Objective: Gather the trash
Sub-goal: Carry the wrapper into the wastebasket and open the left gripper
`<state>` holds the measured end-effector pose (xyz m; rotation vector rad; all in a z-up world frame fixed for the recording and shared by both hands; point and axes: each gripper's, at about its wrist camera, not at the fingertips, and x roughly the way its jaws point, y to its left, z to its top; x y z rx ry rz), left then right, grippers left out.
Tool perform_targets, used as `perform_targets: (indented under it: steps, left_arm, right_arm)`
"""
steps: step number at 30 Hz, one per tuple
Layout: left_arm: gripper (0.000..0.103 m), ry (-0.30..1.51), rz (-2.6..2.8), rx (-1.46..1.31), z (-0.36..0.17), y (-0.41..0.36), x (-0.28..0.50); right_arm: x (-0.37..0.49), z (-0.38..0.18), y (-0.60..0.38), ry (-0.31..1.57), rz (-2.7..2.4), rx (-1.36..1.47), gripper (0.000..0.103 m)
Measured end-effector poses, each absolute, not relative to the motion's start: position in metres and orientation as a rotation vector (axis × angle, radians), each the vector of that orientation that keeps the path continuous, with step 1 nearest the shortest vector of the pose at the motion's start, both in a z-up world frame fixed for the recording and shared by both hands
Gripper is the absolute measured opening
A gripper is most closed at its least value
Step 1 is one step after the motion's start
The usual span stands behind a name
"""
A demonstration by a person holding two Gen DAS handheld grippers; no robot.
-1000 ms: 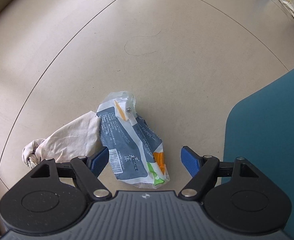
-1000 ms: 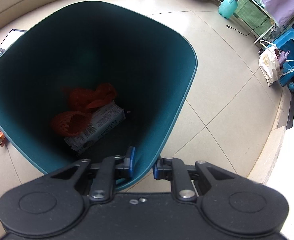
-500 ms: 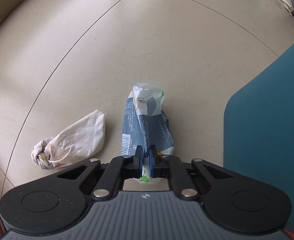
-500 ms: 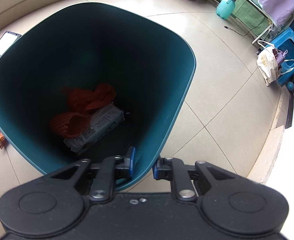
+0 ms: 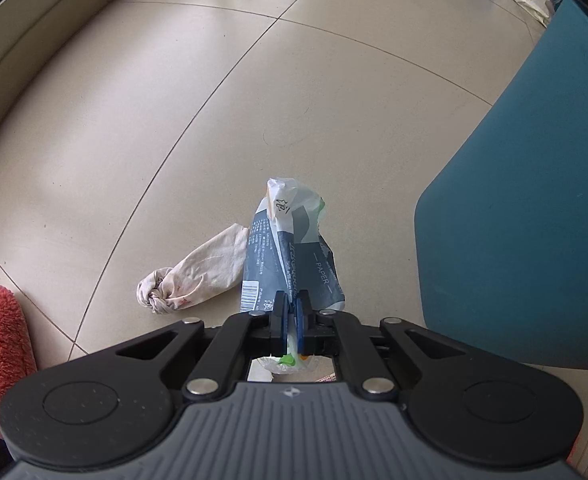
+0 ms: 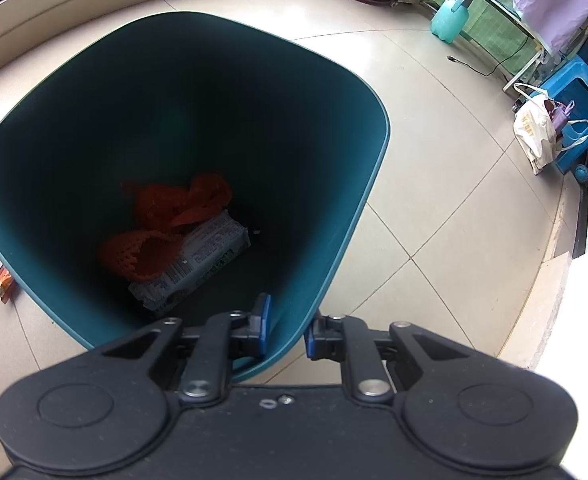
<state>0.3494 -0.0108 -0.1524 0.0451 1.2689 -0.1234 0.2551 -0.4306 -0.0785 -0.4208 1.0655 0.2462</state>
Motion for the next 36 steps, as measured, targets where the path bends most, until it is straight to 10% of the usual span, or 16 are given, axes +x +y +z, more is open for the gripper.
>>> perform_targets:
  steps: [21,36]
  left_arm:
    - [0.003,1.026,-0.357,0.12,0.046,-0.08,0.301]
    - [0.004,1.121,-0.498,0.184,-0.014,-0.195,0.317]
  right_arm:
    - [0.255,-0.079,-0.437,1.06,0.248,-0.4,0.015]
    - [0.255,-0.078,-0.441,1.057,0.257,-0.391,0.015]
